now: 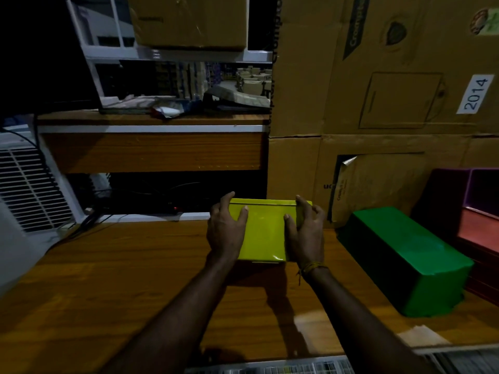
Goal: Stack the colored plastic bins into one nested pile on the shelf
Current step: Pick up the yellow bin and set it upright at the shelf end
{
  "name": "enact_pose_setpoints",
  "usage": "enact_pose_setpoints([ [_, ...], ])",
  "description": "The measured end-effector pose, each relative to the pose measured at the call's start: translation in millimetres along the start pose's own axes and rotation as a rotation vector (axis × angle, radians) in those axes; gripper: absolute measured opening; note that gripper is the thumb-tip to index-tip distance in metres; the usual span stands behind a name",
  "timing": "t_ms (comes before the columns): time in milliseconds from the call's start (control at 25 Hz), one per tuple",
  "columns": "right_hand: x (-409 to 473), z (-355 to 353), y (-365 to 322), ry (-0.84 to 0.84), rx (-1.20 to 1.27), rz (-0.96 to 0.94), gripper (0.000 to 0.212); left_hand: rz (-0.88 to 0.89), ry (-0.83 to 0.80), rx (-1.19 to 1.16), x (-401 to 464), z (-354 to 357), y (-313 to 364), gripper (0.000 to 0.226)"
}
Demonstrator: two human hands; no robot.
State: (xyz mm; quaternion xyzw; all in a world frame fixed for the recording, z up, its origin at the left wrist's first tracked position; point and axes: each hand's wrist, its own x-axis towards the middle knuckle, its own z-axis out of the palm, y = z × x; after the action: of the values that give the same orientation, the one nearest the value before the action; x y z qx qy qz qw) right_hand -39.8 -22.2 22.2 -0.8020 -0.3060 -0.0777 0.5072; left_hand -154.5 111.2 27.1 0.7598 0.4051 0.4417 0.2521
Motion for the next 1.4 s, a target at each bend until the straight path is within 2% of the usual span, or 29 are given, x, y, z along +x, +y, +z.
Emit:
enact_pose_setpoints([
  [160, 4.0, -6.5, 3.0, 0.001, 0.112, 0.028, 0.06, 0.01, 0.059, -0.105, -11.5, -3.2, -1.2, 0.045],
  [280, 7.5, -9.2, 5.6, 0.005, 0.171, 0.019, 0.055, 0.014, 0.105, -0.165, -17.9, -5.2, -5.5, 0.044],
  [560, 29.8, -7.8, 25.2, -0.192, 0.222, 0.003, 0.053, 0.133, 0.138, -0.269, -23.3, -13.4, -11.3, 0.035],
  [760, 50.1, -6.5, 29.6, -0.183, 0.151, 0.091, 0.042, 0.146, -0.014, -0.345, -10.1, -8.2, -10.9, 0.029],
  [840, 50.1, -3.5, 31.2, -0.138, 0.087, 0.101, 0.039, 0.131, -0.175, -0.371, -6.0, -4.3, -16.1, 0.036],
  [960, 31.7, 0.4, 28.2, -0.083, -0.025, 0.054, 0.035, 0.014, -0.383, -0.441, -5.6, 0.2, -35.4, 0.045],
  [1080, 1.8, 1.9, 22.1, -0.182, 0.001, -0.037, 0.05, 0.029, -0.415, -0.411, -10.4, 7.4, -51.1, 0.023],
  [1280, -34.1, 4.7, 26.9, -0.425, -0.053, -0.134, 0.081, 0.214, -0.464, -0.311, -14.3, 17.7, -55.1, 0.021],
  [1360, -42.4, 5.7, 36.0, -0.449, -0.102, -0.104, 0.081, 0.28, -0.486, -0.241, -19.7, 21.8, -59.0, 0.023],
  [1400, -46.0, 6.8, 40.1, -0.429, -0.125, -0.075, 0.075, 0.304, -0.506, -0.205, -23.2, 23.8, -60.0, 0.024],
])
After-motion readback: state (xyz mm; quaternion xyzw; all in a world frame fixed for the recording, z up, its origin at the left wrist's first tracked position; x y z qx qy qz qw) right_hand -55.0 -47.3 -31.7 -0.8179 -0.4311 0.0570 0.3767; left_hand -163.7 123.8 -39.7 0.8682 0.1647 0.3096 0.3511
